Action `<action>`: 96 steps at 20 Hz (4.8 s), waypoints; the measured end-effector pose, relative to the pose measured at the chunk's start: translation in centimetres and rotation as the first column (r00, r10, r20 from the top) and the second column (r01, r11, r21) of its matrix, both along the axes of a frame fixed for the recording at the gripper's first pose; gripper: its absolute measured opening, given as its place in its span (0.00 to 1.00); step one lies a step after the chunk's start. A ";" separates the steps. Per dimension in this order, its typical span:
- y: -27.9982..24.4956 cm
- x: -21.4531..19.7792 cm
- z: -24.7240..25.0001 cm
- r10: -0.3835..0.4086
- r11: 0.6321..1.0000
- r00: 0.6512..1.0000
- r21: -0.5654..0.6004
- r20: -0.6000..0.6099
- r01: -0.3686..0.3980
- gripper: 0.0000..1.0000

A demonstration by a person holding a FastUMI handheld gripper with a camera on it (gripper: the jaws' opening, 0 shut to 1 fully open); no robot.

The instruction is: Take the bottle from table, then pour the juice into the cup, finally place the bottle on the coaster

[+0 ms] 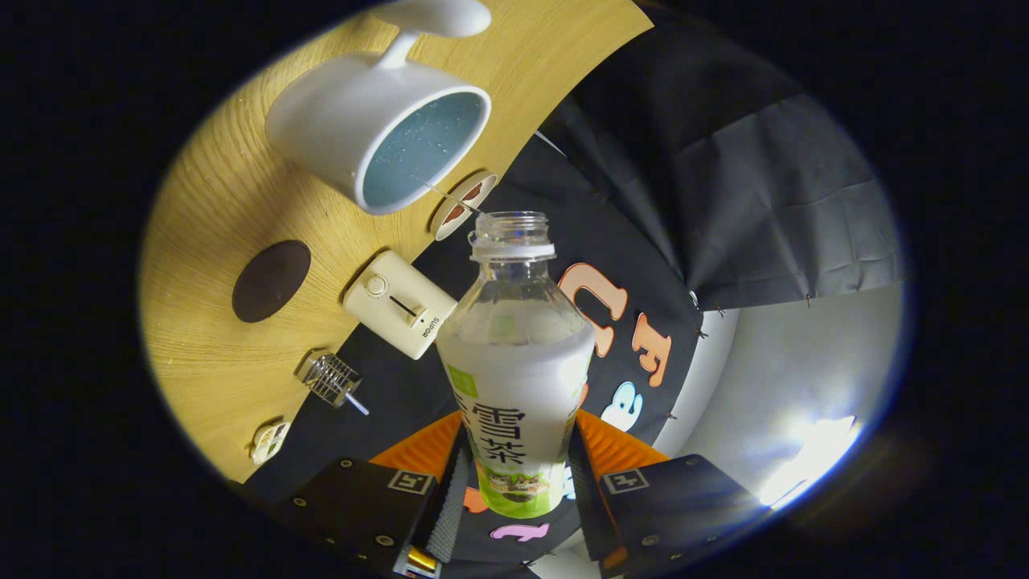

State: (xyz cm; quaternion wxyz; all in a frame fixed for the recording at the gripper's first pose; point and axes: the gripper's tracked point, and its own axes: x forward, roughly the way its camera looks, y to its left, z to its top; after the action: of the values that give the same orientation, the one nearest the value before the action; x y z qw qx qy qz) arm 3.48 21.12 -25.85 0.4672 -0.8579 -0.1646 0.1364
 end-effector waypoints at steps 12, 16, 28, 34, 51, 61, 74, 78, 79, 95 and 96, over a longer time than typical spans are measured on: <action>-2.9 -1.4 -7.1 -0.185 0.918 0.922 0.274 -0.341 0.286 0.62; -2.9 -0.9 -7.9 -0.201 0.826 0.851 0.384 -0.485 0.413 0.62; -5.5 5.3 -5.7 -0.076 0.151 0.675 0.661 -0.734 0.735 0.62; -5.5 5.5 -7.8 0.165 -0.204 0.571 0.539 -0.804 0.817 0.62; -5.8 4.8 -14.1 0.289 -0.334 0.457 0.359 -0.841 0.871 0.63; -5.9 3.3 -14.1 0.257 -0.274 0.435 0.367 -0.863 0.889 0.68; -10.1 3.4 1.5 0.318 -0.347 0.644 0.546 -0.696 0.762 0.97; -11.9 2.2 8.6 0.317 -0.377 0.720 0.614 -0.617 0.693 0.97; -12.4 1.8 10.3 0.313 -0.383 0.734 0.628 -0.602 0.678 0.97; -19.7 -4.0 25.5 0.319 -0.505 0.836 0.667 -0.446 0.549 0.97; -20.1 -4.1 25.8 0.320 -0.504 0.836 0.667 -0.445 0.548 0.97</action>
State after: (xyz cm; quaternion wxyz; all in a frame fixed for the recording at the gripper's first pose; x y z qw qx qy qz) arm -0.63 1.03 -0.03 0.9953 0.0453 0.0451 0.0724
